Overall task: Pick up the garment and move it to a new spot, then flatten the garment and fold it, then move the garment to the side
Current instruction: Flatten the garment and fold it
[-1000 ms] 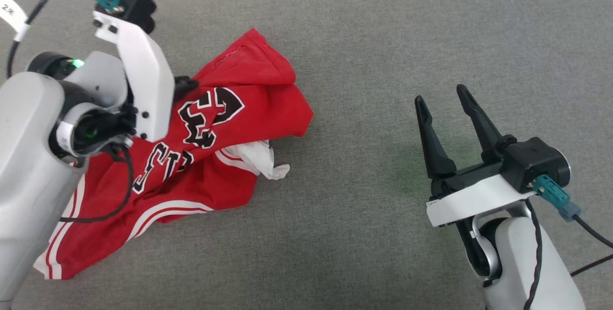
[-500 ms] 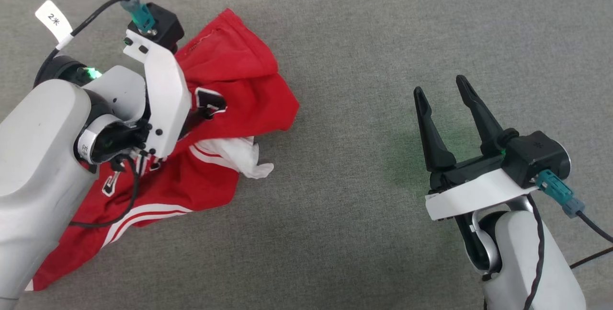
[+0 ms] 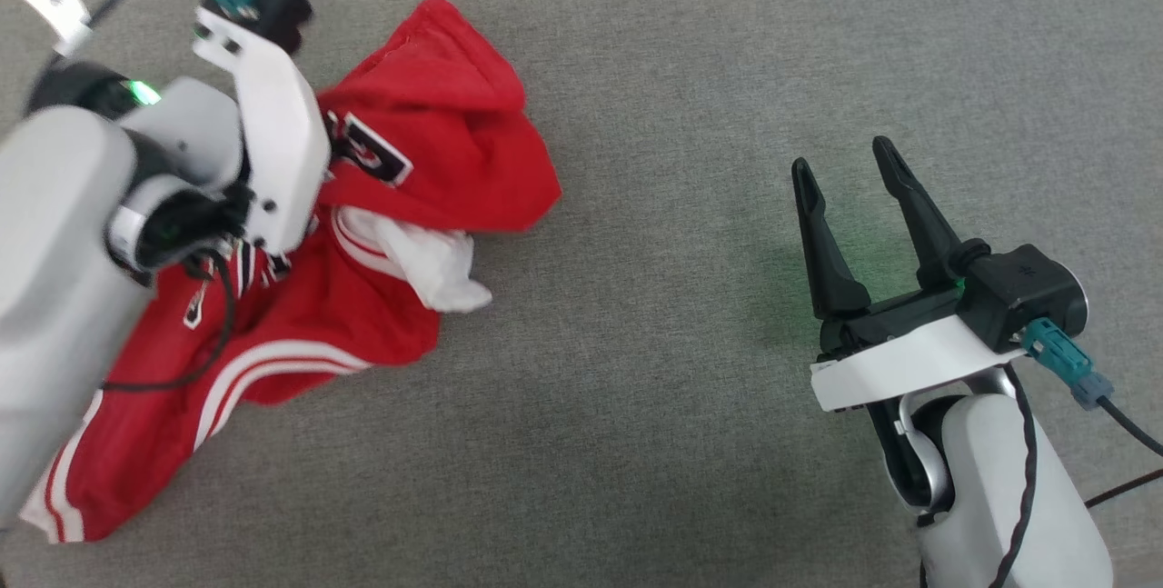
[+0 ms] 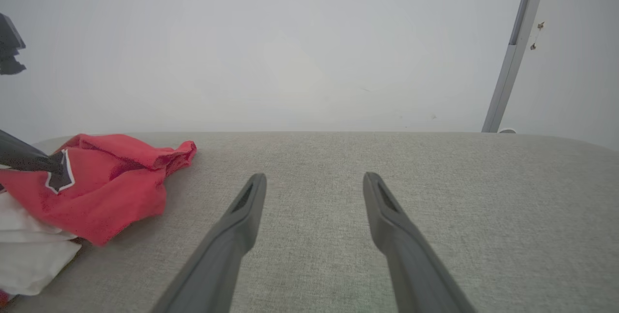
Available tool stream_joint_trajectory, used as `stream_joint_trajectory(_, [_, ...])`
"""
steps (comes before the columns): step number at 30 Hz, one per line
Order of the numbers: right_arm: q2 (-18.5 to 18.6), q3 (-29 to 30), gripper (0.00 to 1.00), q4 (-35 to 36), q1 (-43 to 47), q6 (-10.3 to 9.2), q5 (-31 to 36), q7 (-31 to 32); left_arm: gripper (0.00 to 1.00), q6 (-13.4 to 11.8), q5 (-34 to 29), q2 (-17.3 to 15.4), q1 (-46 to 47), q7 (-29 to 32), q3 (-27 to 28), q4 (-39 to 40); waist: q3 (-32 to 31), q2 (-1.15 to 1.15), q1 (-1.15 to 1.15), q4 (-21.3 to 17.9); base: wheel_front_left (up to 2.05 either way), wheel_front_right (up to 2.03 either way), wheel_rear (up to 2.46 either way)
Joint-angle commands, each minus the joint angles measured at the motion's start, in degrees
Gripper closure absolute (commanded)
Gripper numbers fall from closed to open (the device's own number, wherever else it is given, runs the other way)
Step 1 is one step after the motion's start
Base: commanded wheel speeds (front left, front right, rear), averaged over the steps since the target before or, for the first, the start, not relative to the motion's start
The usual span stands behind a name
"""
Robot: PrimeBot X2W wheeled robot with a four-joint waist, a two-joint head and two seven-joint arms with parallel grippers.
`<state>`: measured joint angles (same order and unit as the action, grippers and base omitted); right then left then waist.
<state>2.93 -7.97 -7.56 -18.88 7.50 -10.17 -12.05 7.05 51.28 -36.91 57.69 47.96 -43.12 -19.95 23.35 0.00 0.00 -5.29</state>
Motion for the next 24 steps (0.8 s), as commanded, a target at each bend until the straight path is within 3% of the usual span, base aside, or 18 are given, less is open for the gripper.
stream_joint_trajectory(1, [0.0,-0.1,0.00,0.0,-0.7,-0.02,0.0,-0.2,1.00,0.0,0.6,-0.6,1.2,-0.7,0.8,0.3,-0.1,0.00,0.00,0.2,0.00,0.00,0.00])
stream_joint_trajectory(10, [0.0,-0.4,0.00,-0.2,-0.9,-0.02,0.2,0.0,1.00,-2.8,0.3,-2.8,2.3,-3.2,3.9,-2.3,0.0,0.00,0.00,0.6,0.00,0.00,0.00])
stream_joint_trajectory(14, [0.0,-0.9,0.00,-0.2,-0.9,-0.02,0.2,0.4,0.98,-2.9,1.9,-1.1,0.4,-5.7,4.7,-6.9,-0.2,0.00,0.00,0.9,0.00,0.00,0.00])
stream_joint_trajectory(15, [0.0,-1.1,0.00,-0.2,-0.9,-0.02,0.3,0.4,0.67,-2.6,1.9,-0.8,0.2,-6.6,4.6,-8.0,-0.3,0.00,0.00,1.1,0.00,0.00,0.00])
stream_joint_trajectory(16, [0.0,-1.4,0.00,-0.3,-0.8,-0.02,0.5,0.7,0.30,-2.4,2.1,-0.4,0.1,-7.7,4.9,-9.0,-0.5,0.00,0.00,1.2,0.00,0.00,0.00])
stream_joint_trajectory(17, [0.0,-1.7,0.00,-0.4,-0.7,-0.02,0.5,1.0,0.00,-2.3,2.2,0.2,0.0,-8.7,5.0,-9.9,-0.8,0.00,0.00,1.5,0.00,0.00,0.00])
stream_joint_trajectory(24, [0.2,-4.7,0.00,-1.2,0.1,-0.02,1.1,3.5,0.00,-0.7,1.9,1.9,-1.1,-15.1,4.7,-9.7,-4.7,0.00,0.00,4.7,0.00,0.00,0.00])
